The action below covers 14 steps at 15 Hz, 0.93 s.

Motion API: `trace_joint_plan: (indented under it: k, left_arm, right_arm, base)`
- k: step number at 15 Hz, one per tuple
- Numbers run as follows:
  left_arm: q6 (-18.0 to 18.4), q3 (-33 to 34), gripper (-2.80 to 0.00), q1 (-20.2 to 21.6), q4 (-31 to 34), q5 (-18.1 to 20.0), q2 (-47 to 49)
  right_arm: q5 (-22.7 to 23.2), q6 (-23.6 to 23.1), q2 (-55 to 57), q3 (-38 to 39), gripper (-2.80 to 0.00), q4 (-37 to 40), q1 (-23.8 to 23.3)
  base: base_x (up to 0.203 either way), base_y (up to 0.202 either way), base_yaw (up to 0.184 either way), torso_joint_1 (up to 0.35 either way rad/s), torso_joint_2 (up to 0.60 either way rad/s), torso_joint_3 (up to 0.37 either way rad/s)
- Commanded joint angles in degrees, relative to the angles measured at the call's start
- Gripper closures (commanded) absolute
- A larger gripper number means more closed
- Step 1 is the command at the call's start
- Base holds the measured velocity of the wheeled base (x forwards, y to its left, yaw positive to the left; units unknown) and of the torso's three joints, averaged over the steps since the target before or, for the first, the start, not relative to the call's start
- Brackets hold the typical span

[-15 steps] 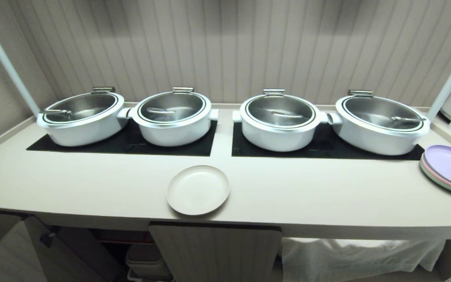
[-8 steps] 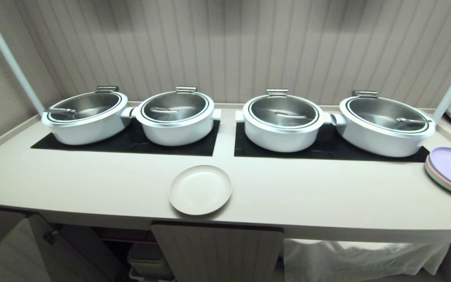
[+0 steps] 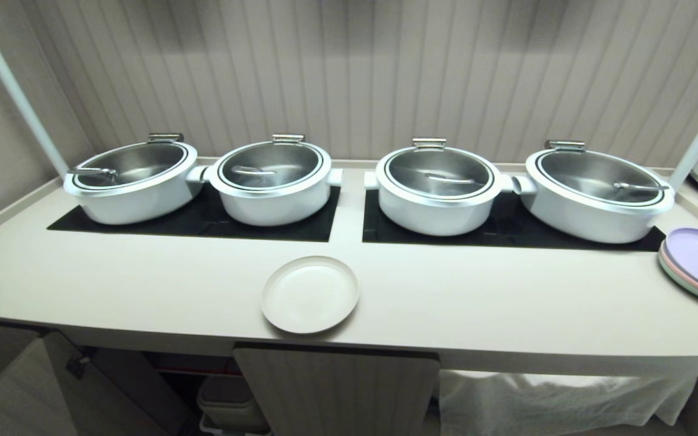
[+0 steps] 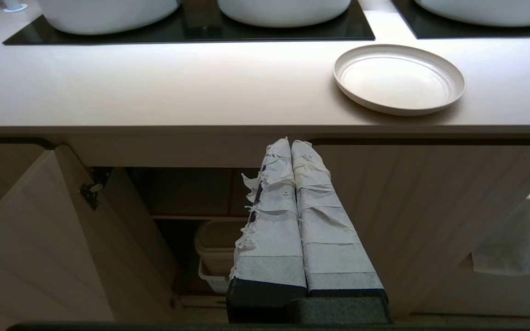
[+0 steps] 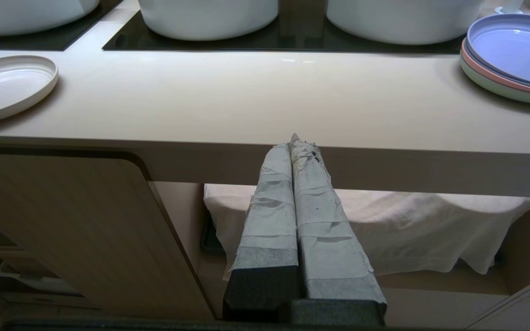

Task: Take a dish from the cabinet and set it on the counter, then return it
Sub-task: Pick up the plate from the table

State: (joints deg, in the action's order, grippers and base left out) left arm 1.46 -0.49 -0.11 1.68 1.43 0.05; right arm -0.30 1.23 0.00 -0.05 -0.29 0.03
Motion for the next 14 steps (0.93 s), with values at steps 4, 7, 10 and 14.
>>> trace_joint_plan:
  k: [4, 7, 10, 14]
  left_arm:
    - [2.78, -0.22, 0.00, 0.02, -0.10, -0.02, 0.04]
    - [5.24, -1.65, 0.00, 0.02, -0.09, 0.51, 0.04]
    - [6.91, -4.59, 0.00, 0.02, 0.82, 1.47, 0.04]
    - [7.76, -10.69, 0.00, 0.02, 10.27, 1.76, 0.04]
  right_arm:
    - [-0.02, 0.00, 0.00, 0.00, 0.00, 0.03, 0.06]
    - [-0.03, 0.00, 0.00, 0.05, 0.00, 0.03, 0.06]
    - [0.04, 0.00, 0.00, 0.05, 0.00, 0.03, 0.06]
    - [0.04, 0.00, 0.01, -0.03, 0.00, 0.03, 0.06]
  base:
    - [0.000, 0.000, 0.000, 0.000, 0.00, 0.000]
    - [0.000, 0.000, 0.000, 0.000, 0.00, 0.000]
    - [0.000, 0.000, 0.000, 0.000, 0.00, 0.000]
    - [0.000, 0.000, 0.000, 0.000, 0.00, 0.000]
